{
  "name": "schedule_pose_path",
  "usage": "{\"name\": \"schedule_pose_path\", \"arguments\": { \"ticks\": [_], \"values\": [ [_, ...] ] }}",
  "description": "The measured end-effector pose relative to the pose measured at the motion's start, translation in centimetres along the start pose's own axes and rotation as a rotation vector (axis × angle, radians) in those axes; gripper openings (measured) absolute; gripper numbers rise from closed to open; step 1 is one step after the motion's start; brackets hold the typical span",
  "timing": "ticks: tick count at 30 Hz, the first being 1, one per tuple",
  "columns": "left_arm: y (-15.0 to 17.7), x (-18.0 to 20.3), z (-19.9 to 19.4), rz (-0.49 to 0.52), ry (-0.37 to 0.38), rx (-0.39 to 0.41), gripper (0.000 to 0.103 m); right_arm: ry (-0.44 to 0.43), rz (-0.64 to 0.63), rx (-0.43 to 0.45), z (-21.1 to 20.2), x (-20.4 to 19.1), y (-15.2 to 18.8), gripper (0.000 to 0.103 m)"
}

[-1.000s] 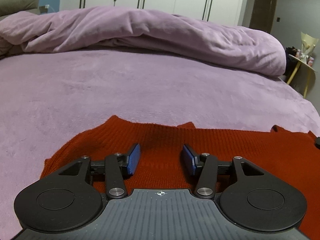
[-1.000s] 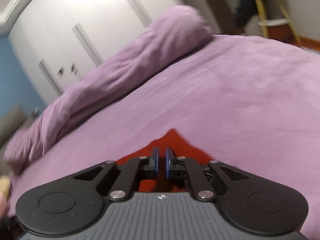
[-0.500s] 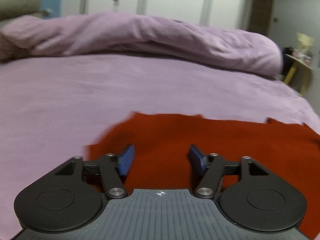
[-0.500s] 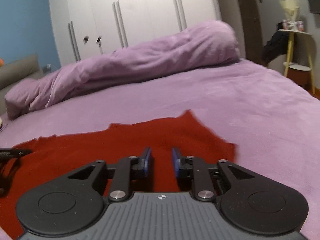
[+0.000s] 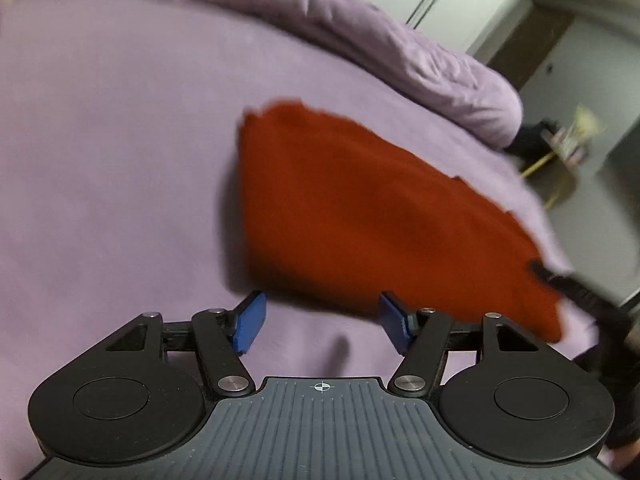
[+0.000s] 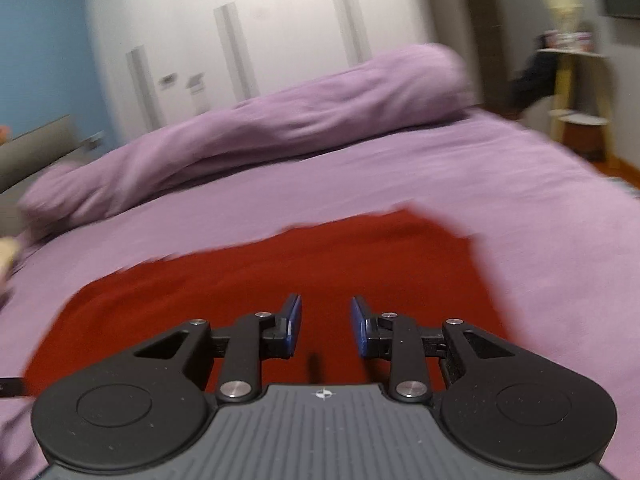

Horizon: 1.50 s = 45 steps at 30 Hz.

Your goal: Fold small clothes

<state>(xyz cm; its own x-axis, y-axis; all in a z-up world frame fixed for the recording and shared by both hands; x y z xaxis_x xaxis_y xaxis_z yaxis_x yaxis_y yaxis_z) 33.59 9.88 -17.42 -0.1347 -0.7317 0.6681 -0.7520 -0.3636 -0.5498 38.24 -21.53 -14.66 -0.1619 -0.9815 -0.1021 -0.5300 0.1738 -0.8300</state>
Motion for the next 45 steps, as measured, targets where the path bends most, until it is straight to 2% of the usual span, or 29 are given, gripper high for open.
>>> {"name": "schedule_pose_path", "arguments": {
  "ticks": [4,5,6,10,12,18,21,24,25,27,28,30,31,33,35,38,42,45],
  "values": [
    [-1.9,-2.7,1.7,-0.213,0.050,0.103,0.057,-0.097,-0.072,-0.044,-1.0,-6.3,2.0,0.024],
    [-2.7,-3.5,2.1,-0.273,0.071,0.134,0.055,-0.115,-0.092,-0.057,-1.1,-7.6,2.4,0.021],
    [-3.2,-4.1,2.5,-0.321,0.085,0.157,0.052,-0.118,-0.112,-0.063,-1.2,-8.7,2.6,0.017],
    [-4.4,-6.5,4.0,-0.467,0.118,0.209,0.028,-0.103,-0.134,-0.071,-0.6,-11.2,3.0,0.010],
    [-4.8,-7.0,4.3,-0.499,0.149,0.225,0.024,-0.092,-0.110,-0.084,-0.4,-12.3,3.3,0.008],
    [-5.0,-6.5,3.7,-0.405,0.140,0.229,0.019,-0.070,-0.133,-0.138,1.6,-14.3,5.9,0.001],
    [-5.2,-6.3,3.7,-0.400,0.145,0.234,0.019,-0.061,-0.158,-0.147,1.2,-14.9,5.3,0.000],
    [-5.1,-6.3,3.6,-0.406,0.138,0.235,0.019,-0.077,-0.137,-0.065,0.3,-15.5,4.2,0.000],
    [-5.0,-6.3,3.5,-0.409,0.136,0.235,0.019,-0.063,-0.147,-0.068,0.6,-15.5,4.7,0.000],
    [-5.1,-6.3,3.7,-0.407,0.121,0.227,0.018,-0.088,-0.150,-0.153,2.0,-15.8,6.8,0.000],
    [-5.1,-6.2,3.5,-0.399,0.116,0.224,0.018,-0.099,-0.171,-0.141,2.0,-15.8,6.8,0.000],
    [-5.3,-5.8,3.3,-0.377,0.106,0.226,0.018,-0.113,-0.160,-0.175,1.5,-15.6,5.8,0.000],
    [-5.4,-5.5,3.2,-0.367,0.096,0.225,0.018,-0.129,-0.127,-0.182,1.0,-15.2,5.2,0.000],
    [-5.8,-4.6,3.0,-0.321,0.071,0.224,0.018,-0.144,-0.080,-0.142,-0.2,-14.0,4.2,0.001],
    [-6.3,-3.3,2.7,-0.256,0.047,0.221,0.018,-0.137,-0.063,-0.099,-1.5,-12.6,3.6,0.001],
    [-7.1,-0.9,2.6,-0.166,0.028,0.218,0.018,-0.108,-0.014,-0.084,-2.9,-9.7,3.3,0.001],
    [-8.1,2.7,2.6,-0.075,0.030,0.211,0.018,-0.074,0.078,-0.075,-4.3,-5.0,2.9,0.001],
    [-8.3,7.3,3.6,0.060,0.051,0.189,0.018,-0.043,0.149,-0.059,-4.8,-2.0,2.4,0.002]
  ]
}}
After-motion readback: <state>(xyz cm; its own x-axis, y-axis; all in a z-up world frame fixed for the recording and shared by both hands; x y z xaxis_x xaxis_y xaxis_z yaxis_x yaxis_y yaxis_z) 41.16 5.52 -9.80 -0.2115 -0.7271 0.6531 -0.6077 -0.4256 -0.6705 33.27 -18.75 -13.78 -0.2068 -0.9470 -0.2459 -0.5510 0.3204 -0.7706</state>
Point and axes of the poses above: each gripper's, at about its wrist camera, not at the fingertips, and z roughly the way its jaws point, x to its right, y to its underside, the point moved 10 cm from there along z, roughly the way its jaws point, and after that the axes turned 15 degrees about y, right-handed, at the moved point
